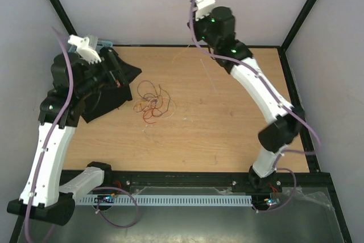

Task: Zip-tie the wires
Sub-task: Untie the cable at the center of the board.

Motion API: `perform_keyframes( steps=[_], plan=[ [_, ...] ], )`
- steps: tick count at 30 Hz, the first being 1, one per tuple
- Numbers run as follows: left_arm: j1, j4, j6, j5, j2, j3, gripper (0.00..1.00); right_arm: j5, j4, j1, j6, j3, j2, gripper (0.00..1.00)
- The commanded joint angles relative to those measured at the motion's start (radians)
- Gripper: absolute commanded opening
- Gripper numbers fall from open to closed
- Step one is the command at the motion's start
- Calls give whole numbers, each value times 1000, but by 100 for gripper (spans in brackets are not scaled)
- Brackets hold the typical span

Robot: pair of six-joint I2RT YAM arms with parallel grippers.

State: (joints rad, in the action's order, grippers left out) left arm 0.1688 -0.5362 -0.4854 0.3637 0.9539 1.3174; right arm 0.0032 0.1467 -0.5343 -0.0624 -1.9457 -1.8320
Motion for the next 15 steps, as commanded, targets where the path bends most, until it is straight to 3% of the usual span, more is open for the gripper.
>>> perform_keyframes(
  steps=[1, 6, 10, 15],
  plan=[
    [-7, 62, -150, 142, 83, 108, 99, -74, 7, -4, -43, 164, 161, 0],
    [11, 434, -442, 227, 92, -30, 99, -203, -207, -5, 15, 517, 433, 0],
    [104, 467, -408, 146, 101, -46, 99, -276, -369, -6, 92, 768, 597, 0],
    [228, 502, -412, 75, 146, -79, 99, -279, -413, -9, 146, 927, 719, 0]
  ],
)
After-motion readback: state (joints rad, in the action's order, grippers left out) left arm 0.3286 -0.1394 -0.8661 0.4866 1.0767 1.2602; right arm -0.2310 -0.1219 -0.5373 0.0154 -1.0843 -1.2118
